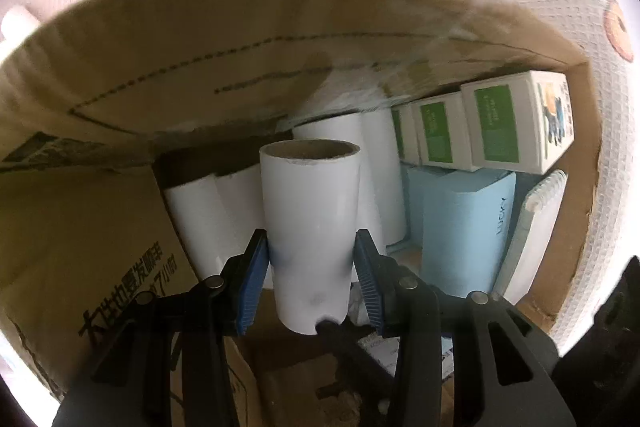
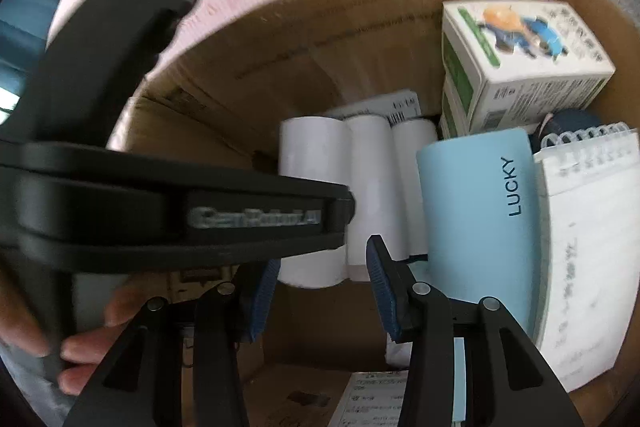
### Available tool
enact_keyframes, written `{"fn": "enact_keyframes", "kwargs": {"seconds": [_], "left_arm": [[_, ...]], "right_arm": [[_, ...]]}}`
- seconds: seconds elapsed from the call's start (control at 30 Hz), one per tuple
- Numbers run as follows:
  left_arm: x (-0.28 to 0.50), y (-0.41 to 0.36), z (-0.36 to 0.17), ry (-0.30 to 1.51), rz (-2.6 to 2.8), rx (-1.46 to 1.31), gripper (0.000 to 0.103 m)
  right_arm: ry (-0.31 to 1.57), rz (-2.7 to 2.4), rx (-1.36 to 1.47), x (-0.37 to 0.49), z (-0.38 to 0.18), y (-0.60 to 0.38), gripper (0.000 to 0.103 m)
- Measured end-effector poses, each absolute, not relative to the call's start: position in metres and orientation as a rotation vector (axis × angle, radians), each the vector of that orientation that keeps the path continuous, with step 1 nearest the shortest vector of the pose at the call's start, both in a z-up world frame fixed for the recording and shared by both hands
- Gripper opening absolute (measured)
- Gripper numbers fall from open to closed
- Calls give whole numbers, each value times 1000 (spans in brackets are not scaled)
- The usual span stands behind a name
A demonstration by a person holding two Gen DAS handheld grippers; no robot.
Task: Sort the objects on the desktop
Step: 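Lower the held tube into the box beside the paper rolls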
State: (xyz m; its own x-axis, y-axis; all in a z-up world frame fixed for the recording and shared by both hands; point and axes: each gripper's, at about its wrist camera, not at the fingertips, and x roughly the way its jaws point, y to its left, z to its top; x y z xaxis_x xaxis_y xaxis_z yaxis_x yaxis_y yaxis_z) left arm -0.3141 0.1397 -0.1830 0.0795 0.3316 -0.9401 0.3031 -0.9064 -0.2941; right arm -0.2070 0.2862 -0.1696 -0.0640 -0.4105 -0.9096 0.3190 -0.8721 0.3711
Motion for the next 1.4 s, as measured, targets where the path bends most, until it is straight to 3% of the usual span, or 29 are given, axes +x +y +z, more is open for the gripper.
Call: {"fn": "enact_keyframes", "kwargs": {"seconds": [0.17,0.47,0.77,1.03,1.23,1.4], "left_arm": [[-316,134,-183,-709,2000,-2286,47],[-315,138,-179,-527,2026,-2300,49],[-316,135,-175,-485,2144,-2270,46],[-328,123,-190,-609,2021,-2392,47],[-329,121,-186,-622,1978,-2399,56],[-326,114,-171,-703,1994,-2371,56]], "right_arm": [[-106,-1960,1753,-213,-172,283,31],[-98,-1962,1803,-221,-181,284,21],[-59,-2010,1807,-225,-174,290,20],[-94,-2076,1791,-231,-161,307,20],[-92,-2090,1796,-233,-153,315,20],[-106,-2091,1792,-235,-144,323,20]]}}
